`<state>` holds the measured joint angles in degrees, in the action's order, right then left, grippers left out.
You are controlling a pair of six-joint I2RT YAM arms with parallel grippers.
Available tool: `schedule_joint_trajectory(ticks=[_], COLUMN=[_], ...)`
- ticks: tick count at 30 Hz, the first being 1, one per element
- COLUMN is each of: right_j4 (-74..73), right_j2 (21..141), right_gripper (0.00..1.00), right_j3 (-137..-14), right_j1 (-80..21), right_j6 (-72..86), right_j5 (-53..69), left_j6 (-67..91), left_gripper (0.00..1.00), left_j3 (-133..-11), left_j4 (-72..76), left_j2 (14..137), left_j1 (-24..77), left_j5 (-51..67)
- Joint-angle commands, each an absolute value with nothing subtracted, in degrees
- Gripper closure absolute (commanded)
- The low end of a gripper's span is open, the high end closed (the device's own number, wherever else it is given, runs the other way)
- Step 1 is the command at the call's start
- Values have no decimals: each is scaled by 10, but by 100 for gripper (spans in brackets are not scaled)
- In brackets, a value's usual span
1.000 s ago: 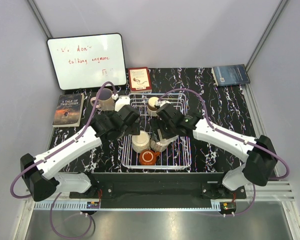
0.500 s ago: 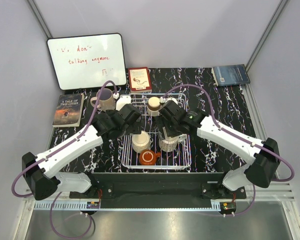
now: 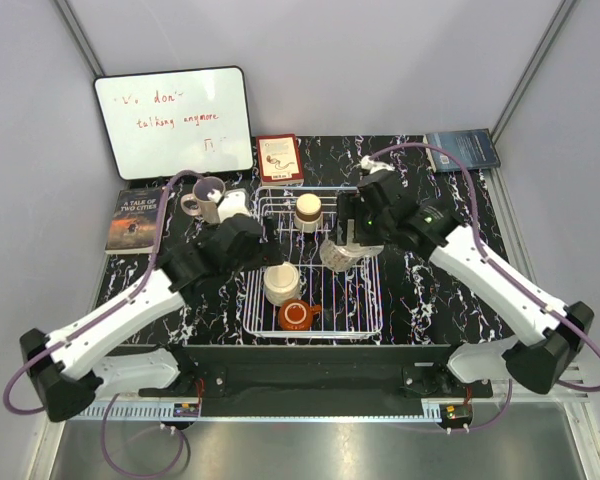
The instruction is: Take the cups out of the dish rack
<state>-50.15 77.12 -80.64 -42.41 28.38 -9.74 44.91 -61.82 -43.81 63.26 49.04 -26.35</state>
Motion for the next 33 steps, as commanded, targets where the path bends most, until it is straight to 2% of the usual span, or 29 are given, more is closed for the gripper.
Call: schedule_joint_trajectory(ticks=[1,10,16,20,25,30,31,32,33], right_j4=[-413,-285,-135,29,238,325,334,336,338], right_j2=[713,656,586,547,547,563,567,568,569], right_gripper=[100,100,100,100,100,100,100,100,100], right_j3=[-802,-710,-598,-520,-434,-410,-410,-410,-408], right_j1=[-405,-382,-321,-278,-247,-243,-243,-243,-243], right_j6=[320,375,465,563,684,732,736,737,738], right_j5=[-29,90,178,254,315,348,351,355,357], left_j6=[466,489,502,513,540,569,573,575,577], left_gripper=[1,1,1,3,1,1,3,10,14], left_j3=[-585,-521,-453,-434,-428,-399,-397,-399,-403], left_j4=[-323,-235,-149,-109,-68,29,55,65,71], left_j2=[563,493,415,394,406,417,423,427,435], left_j1=[481,452,432,404,353,318,318,318,317], left_j5=[-241,-176,-148,-106,8,122,129,137,152])
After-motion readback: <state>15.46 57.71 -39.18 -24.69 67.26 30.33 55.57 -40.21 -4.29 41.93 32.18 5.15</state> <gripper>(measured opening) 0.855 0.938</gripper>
